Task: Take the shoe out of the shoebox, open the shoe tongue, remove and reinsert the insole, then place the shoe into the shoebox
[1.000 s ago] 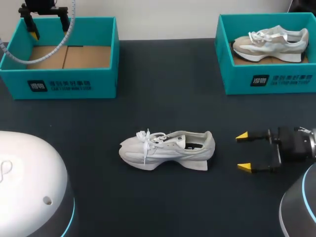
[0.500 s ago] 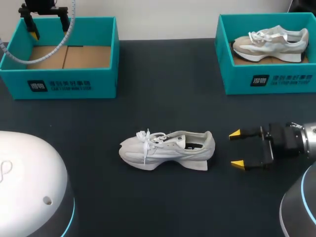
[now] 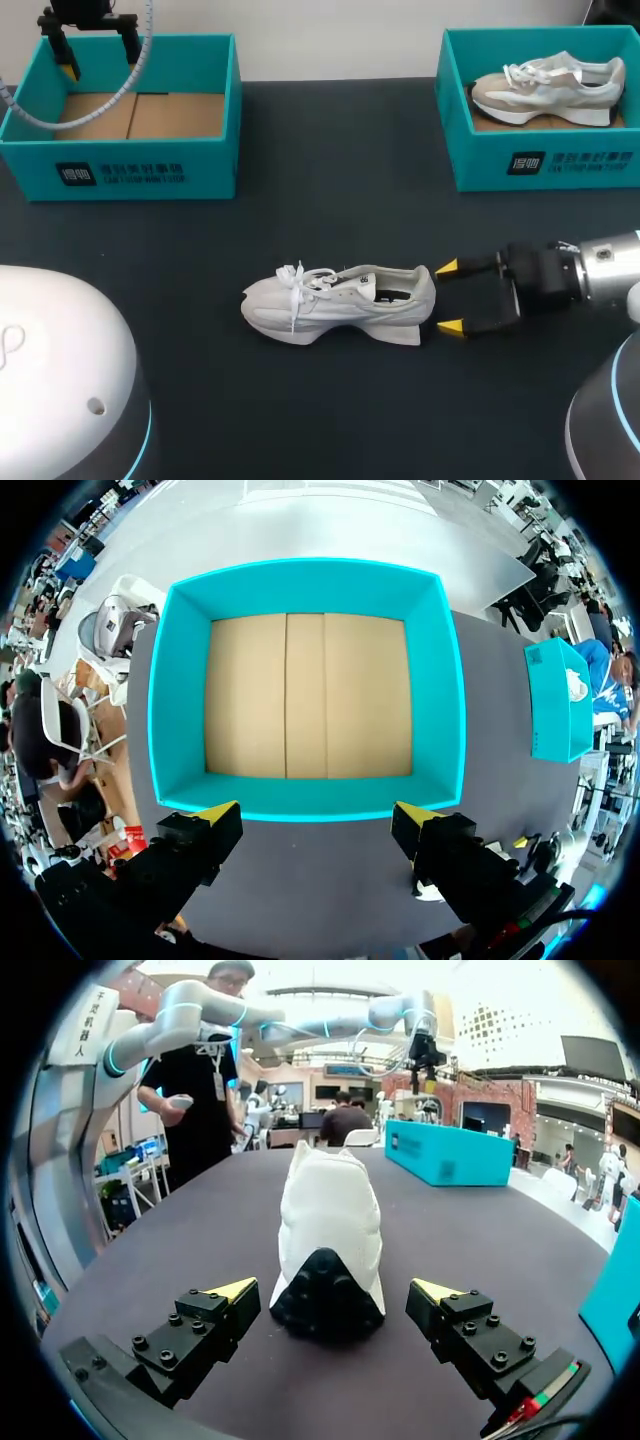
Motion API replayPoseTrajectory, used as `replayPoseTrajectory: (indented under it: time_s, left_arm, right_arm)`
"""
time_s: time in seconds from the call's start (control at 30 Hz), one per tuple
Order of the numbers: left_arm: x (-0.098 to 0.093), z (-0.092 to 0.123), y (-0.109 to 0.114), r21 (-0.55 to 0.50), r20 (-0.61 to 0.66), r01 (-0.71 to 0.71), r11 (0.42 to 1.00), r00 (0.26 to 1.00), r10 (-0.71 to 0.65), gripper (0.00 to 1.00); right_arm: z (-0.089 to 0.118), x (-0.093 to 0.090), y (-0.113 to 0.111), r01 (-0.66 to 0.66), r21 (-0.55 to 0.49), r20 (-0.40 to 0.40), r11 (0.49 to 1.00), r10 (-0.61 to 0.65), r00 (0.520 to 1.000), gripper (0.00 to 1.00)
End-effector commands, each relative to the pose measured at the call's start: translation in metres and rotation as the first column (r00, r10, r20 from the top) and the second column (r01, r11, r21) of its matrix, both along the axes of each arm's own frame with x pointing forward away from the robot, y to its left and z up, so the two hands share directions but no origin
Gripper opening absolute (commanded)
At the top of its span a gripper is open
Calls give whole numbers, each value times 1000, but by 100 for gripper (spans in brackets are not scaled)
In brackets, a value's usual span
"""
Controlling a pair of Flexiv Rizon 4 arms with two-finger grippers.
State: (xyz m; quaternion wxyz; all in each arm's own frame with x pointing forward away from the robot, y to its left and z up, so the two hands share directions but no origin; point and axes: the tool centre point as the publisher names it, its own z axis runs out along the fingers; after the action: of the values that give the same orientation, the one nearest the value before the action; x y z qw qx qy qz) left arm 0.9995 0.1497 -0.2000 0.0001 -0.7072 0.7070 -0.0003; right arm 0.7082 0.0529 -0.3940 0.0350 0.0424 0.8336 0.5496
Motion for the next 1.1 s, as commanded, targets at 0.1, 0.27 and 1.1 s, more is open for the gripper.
replayPoseTrajectory:
  time_s: [0.1,0.27,1.1]
  left_arm:
    - [0,0,0,0,0,0,1000,1000,0,100]
    - [0,0,0,0,0,0,1000,1000,0,100]
    - [0,0,0,0,0,0,1000,1000,0,100]
  right_arm:
    - [-7,0,20,-27,2,-16,1000,27,1000,100]
    - [-8,2,27,-32,6,-16,999,32,999,100]
    - [-18,8,62,-69,29,-25,997,70,997,100]
